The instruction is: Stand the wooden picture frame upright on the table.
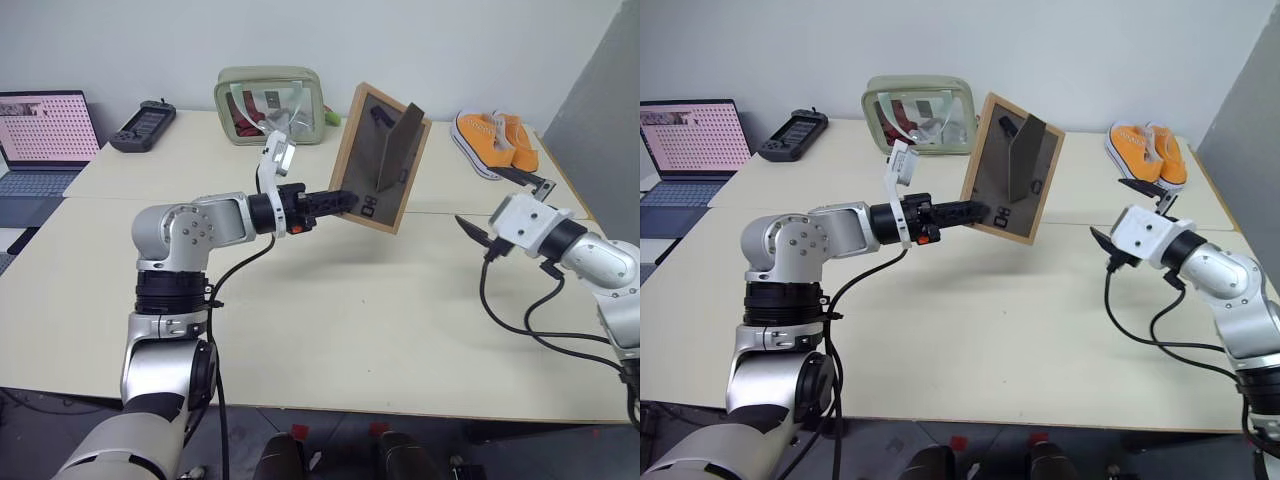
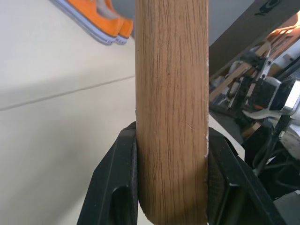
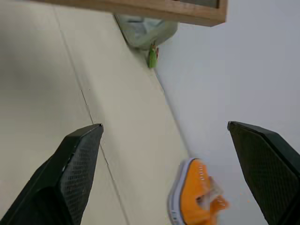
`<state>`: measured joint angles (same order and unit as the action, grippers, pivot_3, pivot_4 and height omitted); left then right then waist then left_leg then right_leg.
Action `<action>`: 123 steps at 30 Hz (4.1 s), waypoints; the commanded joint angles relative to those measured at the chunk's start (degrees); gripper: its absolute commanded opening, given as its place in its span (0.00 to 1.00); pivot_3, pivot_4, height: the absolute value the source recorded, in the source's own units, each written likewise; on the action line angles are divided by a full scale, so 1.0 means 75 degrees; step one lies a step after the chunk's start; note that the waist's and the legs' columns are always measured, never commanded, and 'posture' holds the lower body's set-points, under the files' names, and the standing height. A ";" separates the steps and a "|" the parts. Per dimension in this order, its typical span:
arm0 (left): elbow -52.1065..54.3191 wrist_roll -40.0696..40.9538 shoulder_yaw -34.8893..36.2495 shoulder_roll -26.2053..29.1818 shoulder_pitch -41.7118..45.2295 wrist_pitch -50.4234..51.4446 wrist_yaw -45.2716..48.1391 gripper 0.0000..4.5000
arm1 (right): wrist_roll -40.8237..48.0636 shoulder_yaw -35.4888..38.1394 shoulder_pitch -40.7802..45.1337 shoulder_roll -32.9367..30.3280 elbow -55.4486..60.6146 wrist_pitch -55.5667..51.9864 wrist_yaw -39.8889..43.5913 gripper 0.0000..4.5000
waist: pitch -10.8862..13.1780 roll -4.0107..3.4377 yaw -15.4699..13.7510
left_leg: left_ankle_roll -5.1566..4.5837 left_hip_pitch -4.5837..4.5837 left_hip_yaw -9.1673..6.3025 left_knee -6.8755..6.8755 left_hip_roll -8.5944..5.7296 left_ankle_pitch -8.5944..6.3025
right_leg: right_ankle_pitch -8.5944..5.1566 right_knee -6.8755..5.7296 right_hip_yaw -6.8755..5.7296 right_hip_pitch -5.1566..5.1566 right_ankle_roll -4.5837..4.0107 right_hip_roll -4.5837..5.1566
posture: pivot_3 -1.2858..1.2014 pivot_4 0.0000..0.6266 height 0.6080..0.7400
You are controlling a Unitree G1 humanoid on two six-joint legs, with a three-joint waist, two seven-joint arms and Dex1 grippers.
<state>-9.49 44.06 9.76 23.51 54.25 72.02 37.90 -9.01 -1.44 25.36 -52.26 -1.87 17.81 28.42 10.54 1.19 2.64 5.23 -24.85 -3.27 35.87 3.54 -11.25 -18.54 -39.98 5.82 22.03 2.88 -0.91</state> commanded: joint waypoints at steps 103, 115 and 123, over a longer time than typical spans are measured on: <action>0.4678 0.3508 0.1056 0.1940 -0.1954 -0.1852 -0.2231 0.71 | -0.3628 -0.3199 0.3762 0.1587 -0.6100 0.7004 -0.5324 0.29 | 0.0000 0.0005 0.0118 | 0.0029 0.0019 0.0001 0.0029 -0.0017 0.0020 | 0.0003 -0.0073 0.0007 -0.0004 -0.0009 0.0025 | 0.52 0.24 1.00; 0.6771 0.1696 0.1703 0.2948 -0.4835 -0.2893 -0.2588 0.71 | 0.3163 -0.1702 0.3789 0.4282 -0.6799 0.2202 0.2571 0.29 | 0.0007 0.0008 0.0250 | 0.0002 0.0126 -0.0033 0.0008 -0.0006 0.0004 | 0.0003 -0.0007 -0.0027 -0.0154 -0.0009 0.0021 | 0.52 0.24 1.00; 0.7402 0.1457 0.2560 0.3028 -0.6669 -0.3202 -0.2473 0.71 | 0.4247 -0.0593 0.3949 0.5170 -0.6667 -0.0962 0.4219 0.29 | 0.0013 -0.0002 0.0111 | 0.0001 0.0123 -0.0026 -0.0003 0.0003 0.0001 | -0.0006 -0.0011 -0.0026 -0.0128 -0.0022 0.0012 | 0.52 0.24 1.00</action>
<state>43.45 54.95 26.47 46.08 4.27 50.07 19.58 19.77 -9.15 53.08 -14.07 -54.78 14.30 57.74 10.64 1.18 3.47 5.24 -23.94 -3.48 35.85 3.56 -11.24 -18.59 -40.08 5.62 21.08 2.71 -0.83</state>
